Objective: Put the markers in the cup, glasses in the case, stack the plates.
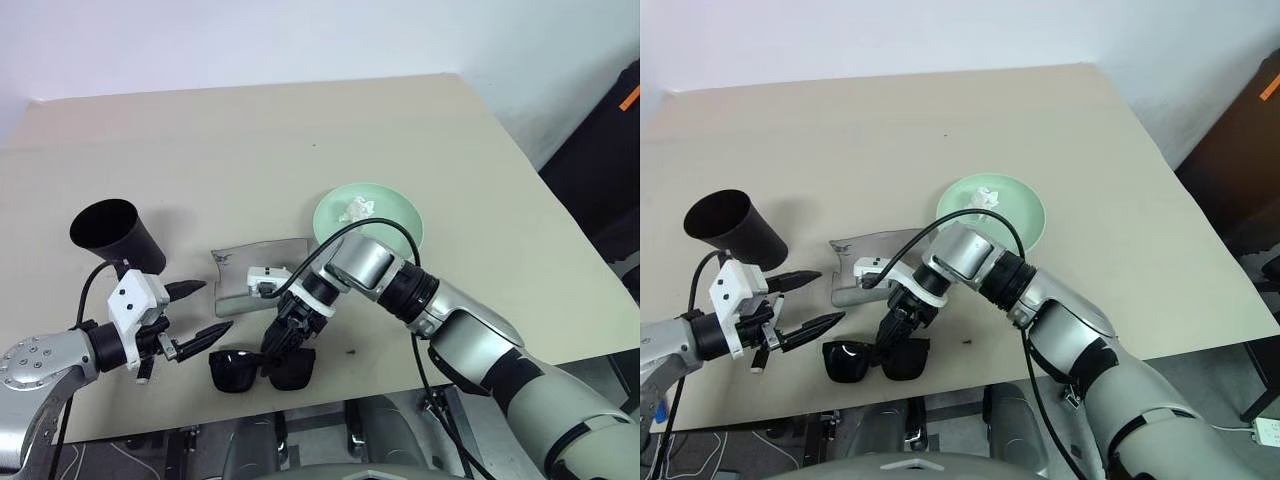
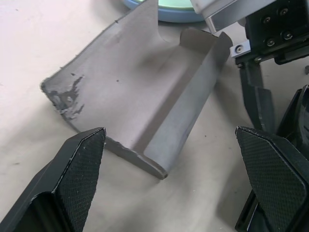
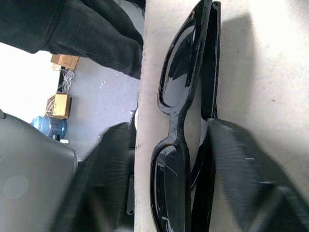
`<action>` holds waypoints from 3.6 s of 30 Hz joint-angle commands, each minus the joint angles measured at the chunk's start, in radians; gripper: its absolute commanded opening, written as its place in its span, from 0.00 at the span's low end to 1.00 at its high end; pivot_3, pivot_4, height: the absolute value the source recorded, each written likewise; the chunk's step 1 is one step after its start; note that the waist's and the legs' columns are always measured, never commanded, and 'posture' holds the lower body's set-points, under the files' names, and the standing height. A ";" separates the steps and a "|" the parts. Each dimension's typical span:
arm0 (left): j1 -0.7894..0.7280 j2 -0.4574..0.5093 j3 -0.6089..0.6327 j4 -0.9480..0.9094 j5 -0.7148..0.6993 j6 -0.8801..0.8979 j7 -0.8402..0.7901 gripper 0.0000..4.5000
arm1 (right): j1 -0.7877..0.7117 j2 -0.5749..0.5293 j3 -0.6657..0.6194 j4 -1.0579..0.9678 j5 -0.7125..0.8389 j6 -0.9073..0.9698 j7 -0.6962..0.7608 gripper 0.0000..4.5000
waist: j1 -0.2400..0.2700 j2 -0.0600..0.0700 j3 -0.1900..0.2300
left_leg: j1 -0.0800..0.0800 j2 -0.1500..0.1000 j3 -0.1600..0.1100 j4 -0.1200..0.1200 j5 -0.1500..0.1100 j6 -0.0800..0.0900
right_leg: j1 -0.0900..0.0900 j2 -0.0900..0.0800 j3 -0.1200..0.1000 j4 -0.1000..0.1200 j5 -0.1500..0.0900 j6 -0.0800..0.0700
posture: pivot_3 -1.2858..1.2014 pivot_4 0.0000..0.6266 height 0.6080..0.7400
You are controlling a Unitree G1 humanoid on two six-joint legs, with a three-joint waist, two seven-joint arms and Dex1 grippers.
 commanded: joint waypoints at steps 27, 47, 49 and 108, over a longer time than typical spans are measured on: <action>0.051 -0.015 0.068 -0.043 -0.022 -0.010 0.024 1.00 | -0.185 -0.126 -0.265 -0.114 0.206 0.127 0.090 0.01 | 0.007 0.001 0.000 | -0.010 0.001 -0.001 0.011 0.000 0.000 | -0.006 0.001 -0.001 0.003 0.001 0.000 | 0.52 0.24 0.96; 0.274 -0.043 0.343 -0.108 -0.076 0.013 0.030 1.00 | -0.286 -0.002 -0.308 0.409 0.002 -0.309 0.049 0.01 | 0.019 0.001 0.000 | -0.010 0.007 0.001 0.012 0.000 0.000 | -0.007 0.005 -0.001 0.002 0.001 -0.003 | 0.52 0.24 0.96; 0.291 -0.048 0.363 -0.107 -0.080 0.015 0.026 1.00 | -0.296 0.029 -0.319 0.500 -0.037 -0.379 0.033 0.01 | 0.020 0.001 0.000 | -0.010 0.007 0.001 0.012 0.000 0.000 | -0.007 0.006 -0.001 0.002 0.002 -0.003 | 0.52 0.24 0.96; 0.256 -0.041 0.345 -0.011 -0.059 0.012 0.000 1.00 | -0.381 0.144 -0.783 0.837 -0.179 -0.568 -0.456 0.01 | -0.006 0.001 0.000 | -0.010 0.011 0.003 0.011 0.000 -0.001 | -0.009 0.007 0.000 0.001 0.004 -0.007 | 0.52 0.24 0.96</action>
